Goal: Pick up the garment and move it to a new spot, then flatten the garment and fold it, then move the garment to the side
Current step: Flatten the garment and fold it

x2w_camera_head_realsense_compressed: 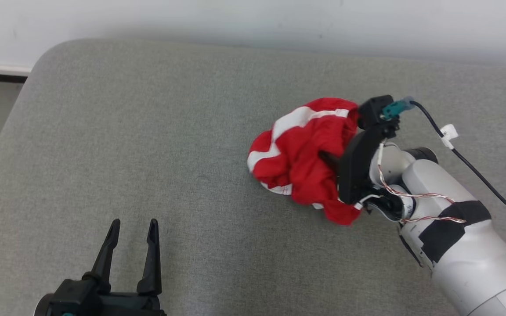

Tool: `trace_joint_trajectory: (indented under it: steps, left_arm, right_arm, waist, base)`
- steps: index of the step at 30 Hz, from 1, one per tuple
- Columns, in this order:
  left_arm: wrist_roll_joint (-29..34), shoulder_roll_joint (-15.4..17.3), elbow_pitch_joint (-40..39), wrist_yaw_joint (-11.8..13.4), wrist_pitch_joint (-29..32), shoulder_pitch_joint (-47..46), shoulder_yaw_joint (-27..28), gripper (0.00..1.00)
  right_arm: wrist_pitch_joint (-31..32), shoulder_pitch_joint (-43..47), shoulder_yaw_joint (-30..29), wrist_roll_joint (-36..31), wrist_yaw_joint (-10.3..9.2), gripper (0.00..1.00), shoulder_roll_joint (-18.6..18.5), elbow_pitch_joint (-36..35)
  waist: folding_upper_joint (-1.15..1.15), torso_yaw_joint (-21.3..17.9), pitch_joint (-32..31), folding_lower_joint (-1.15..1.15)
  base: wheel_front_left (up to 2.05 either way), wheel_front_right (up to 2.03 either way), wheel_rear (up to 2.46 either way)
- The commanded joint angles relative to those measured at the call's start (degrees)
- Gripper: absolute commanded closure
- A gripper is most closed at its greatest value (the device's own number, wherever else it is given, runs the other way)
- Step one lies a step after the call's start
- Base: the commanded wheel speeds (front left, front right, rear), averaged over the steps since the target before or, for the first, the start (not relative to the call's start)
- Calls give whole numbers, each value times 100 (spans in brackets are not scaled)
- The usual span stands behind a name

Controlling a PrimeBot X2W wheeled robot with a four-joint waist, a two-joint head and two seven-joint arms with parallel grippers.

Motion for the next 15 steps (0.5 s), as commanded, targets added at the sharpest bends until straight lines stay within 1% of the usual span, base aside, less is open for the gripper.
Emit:
trace_joint_trajectory:
  steps: [1,6,11,13,15]
  left_arm:
    - [0,-1,6,-29,-3,86,37,0]
    - [12,0,21,-17,-3,220,134,0]
    - [26,0,8,-36,-3,286,213,0]
    - [32,0,8,-50,-3,312,242,0]
    - [38,-1,4,-68,-4,342,264,0]
  right_arm:
    - [-102,-117,113,113,-14,100,12,-186]
    - [-485,-353,436,618,-15,100,129,-886]
    - [-903,-625,533,1215,-15,100,270,-1577]
    - [-947,-609,612,1408,-15,100,258,-1719]
    - [-905,-502,753,1438,-15,100,121,-1718]
  waist:
    - [-1,-102,-160,-1]
    - [-1,-231,-358,-1]
    - [-1,-332,-462,-1]
    - [-1,-371,-492,-1]
    - [-1,-408,-510,-1]
  base:
    - [0,0,0]
    - [0,0,0]
    - [0,0,0]
    - [0,0,0]
    - [0,0,0]
